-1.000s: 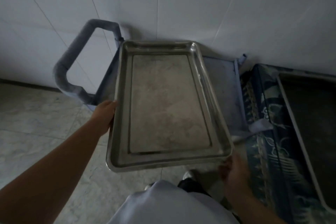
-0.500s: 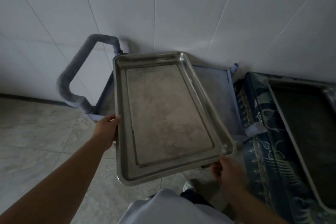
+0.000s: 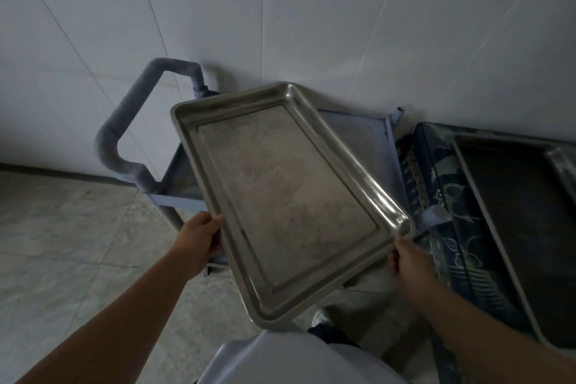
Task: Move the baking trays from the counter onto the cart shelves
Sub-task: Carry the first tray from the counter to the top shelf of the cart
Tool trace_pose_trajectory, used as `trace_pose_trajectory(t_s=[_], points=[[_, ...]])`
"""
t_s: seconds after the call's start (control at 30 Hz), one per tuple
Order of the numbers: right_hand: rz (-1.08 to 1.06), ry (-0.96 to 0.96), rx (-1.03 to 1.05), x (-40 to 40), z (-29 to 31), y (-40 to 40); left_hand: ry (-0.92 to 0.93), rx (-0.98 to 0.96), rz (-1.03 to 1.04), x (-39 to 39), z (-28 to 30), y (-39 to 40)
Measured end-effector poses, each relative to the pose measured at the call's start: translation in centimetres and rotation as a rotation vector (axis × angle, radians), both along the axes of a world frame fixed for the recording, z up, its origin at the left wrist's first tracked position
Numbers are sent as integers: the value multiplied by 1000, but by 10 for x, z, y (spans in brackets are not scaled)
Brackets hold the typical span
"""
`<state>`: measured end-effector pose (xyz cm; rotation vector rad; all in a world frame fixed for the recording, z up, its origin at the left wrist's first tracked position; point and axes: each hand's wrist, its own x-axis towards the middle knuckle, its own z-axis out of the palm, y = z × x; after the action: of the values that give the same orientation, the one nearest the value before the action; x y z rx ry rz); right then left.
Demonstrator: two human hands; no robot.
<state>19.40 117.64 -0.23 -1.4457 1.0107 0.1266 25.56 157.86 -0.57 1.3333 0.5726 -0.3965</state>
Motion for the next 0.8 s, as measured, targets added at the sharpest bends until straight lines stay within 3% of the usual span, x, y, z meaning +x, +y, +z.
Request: trace_pose_trajectory(t_s=[0.3,0.47,0.53,0.63,0.8], points=[[-179,-71,120,67,11,-16,24,-161,72,-10,-1,-33],[30,-21,37,7,1,42,35,-179,120,-13,-4,-41],[101,-64,181,-24,-10,71,38,-180,142,-14,-7,-44],[3,-133,309,-33,-19,79,27,-190,158,-15,-9,-50],[23,-117,187,9,-14,36,58,-181,125,-8,-2,-82]])
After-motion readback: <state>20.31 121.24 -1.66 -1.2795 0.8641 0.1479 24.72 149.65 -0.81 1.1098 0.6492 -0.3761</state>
